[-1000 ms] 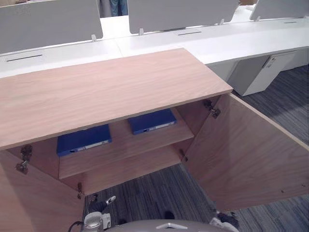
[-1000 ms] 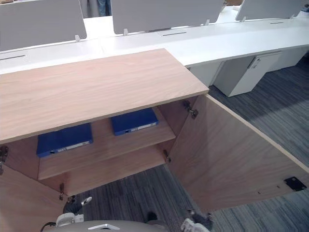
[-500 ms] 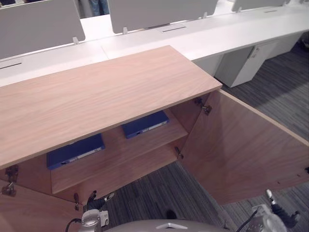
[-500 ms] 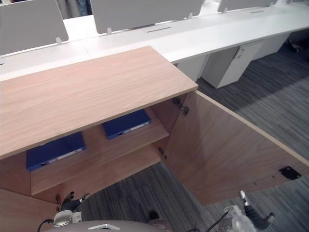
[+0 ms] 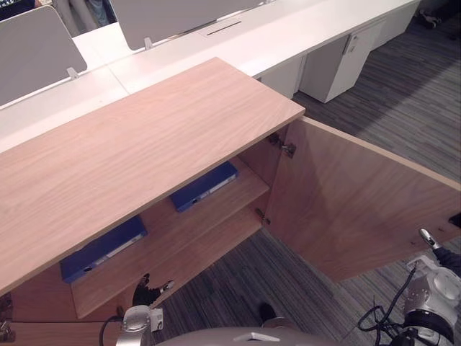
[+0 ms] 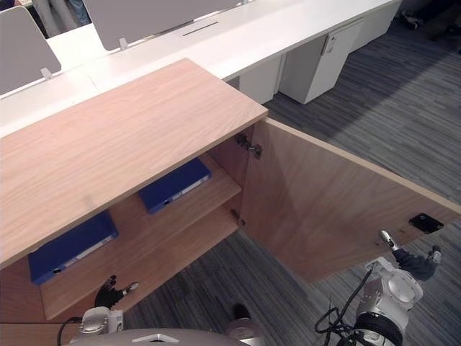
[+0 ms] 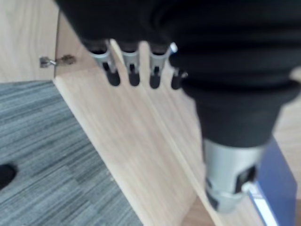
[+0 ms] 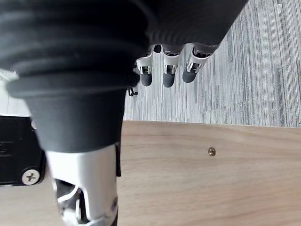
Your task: Walk over to the cabinet, pick up the folder, carry it to the office cabinet, place the folder inside the office cabinet, then close the office cabinet door
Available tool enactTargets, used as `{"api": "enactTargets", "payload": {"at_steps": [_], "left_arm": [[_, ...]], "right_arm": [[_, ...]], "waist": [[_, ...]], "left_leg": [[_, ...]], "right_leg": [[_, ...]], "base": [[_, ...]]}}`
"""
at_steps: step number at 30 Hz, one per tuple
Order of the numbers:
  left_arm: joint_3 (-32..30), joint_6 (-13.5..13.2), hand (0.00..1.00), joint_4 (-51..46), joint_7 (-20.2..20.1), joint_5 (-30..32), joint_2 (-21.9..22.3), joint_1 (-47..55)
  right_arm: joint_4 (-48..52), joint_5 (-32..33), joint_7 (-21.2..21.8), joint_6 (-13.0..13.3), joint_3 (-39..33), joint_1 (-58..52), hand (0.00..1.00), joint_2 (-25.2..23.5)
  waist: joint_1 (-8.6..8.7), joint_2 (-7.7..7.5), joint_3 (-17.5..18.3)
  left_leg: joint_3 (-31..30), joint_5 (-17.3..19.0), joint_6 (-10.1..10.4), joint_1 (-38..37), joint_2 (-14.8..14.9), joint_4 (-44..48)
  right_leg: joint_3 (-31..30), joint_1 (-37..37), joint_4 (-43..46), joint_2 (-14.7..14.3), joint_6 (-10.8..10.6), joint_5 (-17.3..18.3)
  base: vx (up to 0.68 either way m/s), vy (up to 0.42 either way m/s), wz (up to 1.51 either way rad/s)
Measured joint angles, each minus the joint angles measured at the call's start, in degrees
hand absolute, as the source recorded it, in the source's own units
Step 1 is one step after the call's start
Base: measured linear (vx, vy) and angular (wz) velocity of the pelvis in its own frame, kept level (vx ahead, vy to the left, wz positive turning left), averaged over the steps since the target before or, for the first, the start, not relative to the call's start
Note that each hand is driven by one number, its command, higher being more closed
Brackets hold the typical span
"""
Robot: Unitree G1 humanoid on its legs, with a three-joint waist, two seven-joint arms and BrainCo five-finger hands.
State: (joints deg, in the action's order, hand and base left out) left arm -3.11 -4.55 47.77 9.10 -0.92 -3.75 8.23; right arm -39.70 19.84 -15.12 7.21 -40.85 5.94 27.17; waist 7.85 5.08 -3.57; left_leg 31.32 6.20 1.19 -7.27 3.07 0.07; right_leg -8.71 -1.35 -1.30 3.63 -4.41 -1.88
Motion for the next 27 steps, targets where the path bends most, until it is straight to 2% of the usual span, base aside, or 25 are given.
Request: {"api": "enactTargets", "payload": {"at_steps": [5, 9, 15, 21, 27], "left_arm": [[1.05, -0.28, 0.0, -0.05, -1.07, 0.01, -0.2, 1.37], [1.58, -0.99, 0.0, -5.8, -2.1, 0.03, -0.54, 5.12], [2.3, -1.21, 0.0, -6.69, -3.38, 0.07, -2.06, 5.76], [2.49, -1.31, 0.0, -6.76, -3.5, 1.05, -2.08, 4.66], [3.24, -1.32, 0.0, -7.02, -3.56, 1.51, -2.45, 4.18]], "right_arm": [[-0.04, -2.4, 2.48, -0.15, 3.83, -0.14, 0.0, 3.37], [-0.03, -4.68, 2.76, -0.16, 5.27, -0.97, 0.0, 5.27], [-0.32, -7.05, 4.69, -0.2, 7.73, -1.35, 0.0, 5.72], [-0.32, -9.42, 6.09, -0.2, 12.03, -3.11, 0.0, 6.36], [0.66, -11.26, 6.37, -0.2, 15.46, -5.13, 0.0, 6.52]], "waist": [[0.3, 0.01, -0.42], [0.15, 0.01, -0.43], [0.33, -0.08, -0.48], [1.21, -1.27, -1.25], [1.42, -1.5, -1.21]], "left_leg": [[0.0, 0.51, -0.06, 0.15, -0.02, 0.95], [-0.92, 0.36, -0.23, 0.31, -0.07, 0.78], [-1.83, 0.23, -0.28, 0.3, -0.02, 0.63], [-1.8, 0.16, -0.37, 0.22, -0.07, 0.62], [-1.68, -0.11, -0.61, 0.19, -0.18, 0.58]], "right_leg": [[0.06, 0.02, -0.5, 0.29, -0.31, -0.16], [1.01, 0.53, -1.38, 0.49, -0.69, -0.41], [2.78, 1.25, -1.83, 0.57, -0.76, -0.45], [2.95, 1.26, -1.77, 0.6, -1.03, -0.64], [2.95, 1.22, -1.96, 0.71, -1.16, -1.08]], "base": [[-0.1, -0.06, -0.03], [-0.06, -0.064, 0.09], [-0.02, -0.056, 0.08], [-0.05, -0.044, -0.01], [-0.08, -0.048, -0.02]]}}
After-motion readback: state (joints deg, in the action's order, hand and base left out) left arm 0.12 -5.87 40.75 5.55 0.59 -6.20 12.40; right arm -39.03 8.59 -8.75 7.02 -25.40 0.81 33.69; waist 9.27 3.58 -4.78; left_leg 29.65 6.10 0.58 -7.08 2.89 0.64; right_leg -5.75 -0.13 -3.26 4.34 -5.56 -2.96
